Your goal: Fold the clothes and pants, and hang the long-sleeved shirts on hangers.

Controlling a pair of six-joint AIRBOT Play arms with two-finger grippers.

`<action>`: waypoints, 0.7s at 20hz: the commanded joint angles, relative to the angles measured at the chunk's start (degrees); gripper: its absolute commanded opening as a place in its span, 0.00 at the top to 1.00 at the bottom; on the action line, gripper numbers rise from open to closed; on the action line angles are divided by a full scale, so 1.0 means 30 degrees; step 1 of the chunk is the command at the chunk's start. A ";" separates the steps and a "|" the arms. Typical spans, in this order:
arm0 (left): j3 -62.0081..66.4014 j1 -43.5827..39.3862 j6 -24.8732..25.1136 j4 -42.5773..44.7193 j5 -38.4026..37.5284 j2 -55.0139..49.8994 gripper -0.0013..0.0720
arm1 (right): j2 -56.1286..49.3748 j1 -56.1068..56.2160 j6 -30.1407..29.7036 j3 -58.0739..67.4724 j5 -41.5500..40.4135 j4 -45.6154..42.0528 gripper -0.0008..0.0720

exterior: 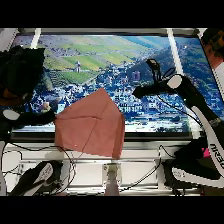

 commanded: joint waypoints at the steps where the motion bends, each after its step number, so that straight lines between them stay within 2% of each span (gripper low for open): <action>1: 0.2645 -0.1209 0.1792 -0.0044 0.1785 0.0000 0.96 | -0.0867 0.0007 -0.0350 0.0015 0.1158 0.1545 0.32; 4: 0.3257 -0.1945 0.1683 -0.0051 0.3694 -0.0007 0.96 | -0.1982 0.0007 -0.0911 0.0022 0.1304 0.4488 0.32; 6: 0.3242 -0.2033 0.0940 -0.0044 0.2754 -0.0044 0.96 | -0.3031 0.0029 -0.1129 0.0561 0.1282 0.5748 0.27; 7: 0.3242 -0.2033 0.0903 -0.0044 0.2157 -0.0036 0.96 | -0.3606 0.0109 -0.1115 0.1144 0.1392 0.5785 0.19; 9: 0.3242 -0.2033 0.0903 0.0401 0.1749 -0.0044 0.96 | -0.4801 0.0335 -0.1064 0.2710 0.1450 0.5727 0.19; 11: 0.3242 -0.2025 0.0882 0.1311 0.2208 -0.0066 0.96 | -0.6244 0.0721 -0.0117 0.4714 0.1734 0.5705 0.19; 14: 0.3235 -0.2025 -0.0758 0.3432 0.2448 -0.0831 0.96 | -0.8444 0.1107 0.1625 0.7431 0.2623 0.5224 0.19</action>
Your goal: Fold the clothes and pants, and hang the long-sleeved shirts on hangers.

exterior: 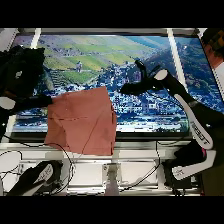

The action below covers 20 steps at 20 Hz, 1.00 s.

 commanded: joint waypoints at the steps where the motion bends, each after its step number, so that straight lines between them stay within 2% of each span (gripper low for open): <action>1: 0.0029 -0.0022 -0.1304 0.2186 0.0197 -0.0940 0.96 | -0.2550 0.0423 0.1938 0.3075 0.1333 -0.0481 0.19; 6: 0.0036 -0.0029 -0.1311 0.1800 0.0495 -0.3606 0.96 | -0.4765 0.0525 0.3526 0.5275 0.2812 -0.1712 0.23; 13: 0.0058 -0.0342 -0.1304 0.1406 0.1450 -0.5399 0.96 | -0.6149 0.1362 0.3373 0.5756 0.2900 -0.1858 0.23; 20: 0.0095 -0.3045 -0.1319 0.0809 0.4233 -0.6346 0.96 | -0.6586 0.2448 0.3432 0.5748 0.2353 -0.1851 0.23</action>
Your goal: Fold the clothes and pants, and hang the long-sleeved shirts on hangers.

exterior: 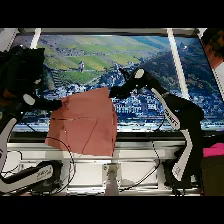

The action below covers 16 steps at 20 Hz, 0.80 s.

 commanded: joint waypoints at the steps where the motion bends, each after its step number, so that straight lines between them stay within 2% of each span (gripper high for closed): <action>1: 0.0022 -0.1290 -0.0015 -0.0984 0.1566 -0.0386 0.96 | -0.0146 0.0393 0.0066 0.0000 -0.0583 -0.0255 0.23; 3: 0.0029 -0.1428 -0.0007 -0.2674 0.1749 -0.0379 0.96 | -0.0146 0.0386 0.0117 0.0000 -0.1158 -0.0255 0.23; 7: 0.0022 -0.1428 0.0000 -0.2980 0.1821 -0.0379 0.96 | -0.0146 0.0386 0.0073 0.0007 -0.2441 -0.0255 0.25; 9: 0.0022 -0.1428 -0.0007 -0.2980 0.2521 -0.0379 0.96 | -0.0109 0.0386 0.0022 0.0007 -0.3628 -0.0255 0.55; 12: 0.0029 -0.1428 0.0000 -0.2980 0.4911 -0.0372 0.96 | -0.0036 0.0240 -0.0918 0.0430 -0.4444 -0.0408 0.96; 14: 0.0029 -0.1428 -0.0007 -0.2980 0.6601 -0.0364 0.96 | 0.0197 0.0095 -0.1654 0.1100 -0.4284 -0.1217 0.97; 16: 0.0153 -0.1428 -0.0007 -0.2980 0.7249 -0.0350 0.96 | 0.0707 -0.0044 -0.1851 0.1690 -0.4364 -0.2557 0.97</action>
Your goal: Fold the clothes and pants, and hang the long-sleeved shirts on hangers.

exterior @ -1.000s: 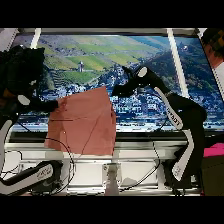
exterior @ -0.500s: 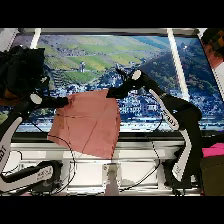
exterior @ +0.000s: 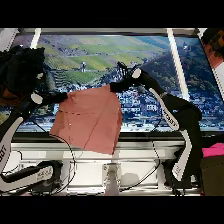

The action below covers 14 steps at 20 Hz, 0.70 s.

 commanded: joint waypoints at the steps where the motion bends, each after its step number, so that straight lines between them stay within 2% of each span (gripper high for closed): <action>1: 0.0233 -0.0007 0.0000 -0.0044 0.1843 0.0022 0.96 | 0.0758 -0.0277 -0.0845 0.0925 -0.0408 -0.2069 0.97; 4: 0.0328 -0.0015 0.0000 -0.0036 0.1865 -0.0029 0.96 | 0.1384 -0.0525 -0.0831 0.0998 -0.0197 -0.3381 0.97; 5: 0.0328 0.0022 0.0007 -0.0022 0.1865 -0.0066 0.86 | 0.1392 -0.0619 -0.0831 0.0976 -0.0022 -0.3432 0.97; 6: 0.0342 0.0124 -0.0007 -0.0036 0.1858 -0.0131 0.56 | 0.1392 -0.0619 -0.0831 0.0976 0.0138 -0.3490 0.97; 7: 0.0357 0.0240 -0.0007 -0.0058 0.1851 -0.0255 0.35 | 0.1392 -0.0612 -0.0823 0.0976 0.0204 -0.3483 0.97; 8: 0.0437 0.0350 0.0000 -0.0102 0.1763 -0.0459 0.30 | 0.1392 -0.0612 -0.0831 0.0976 0.0219 -0.3483 0.97; 10: 0.1107 0.0561 -0.0007 -0.0117 0.1086 -0.1100 0.26 | 0.1392 -0.0612 -0.0831 0.0976 0.0226 -0.3483 0.97; 14: 0.5821 0.0692 0.0015 -0.0153 -0.4022 -0.4116 0.26 | 0.1392 -0.0612 -0.0838 0.0976 0.1086 -0.3555 0.97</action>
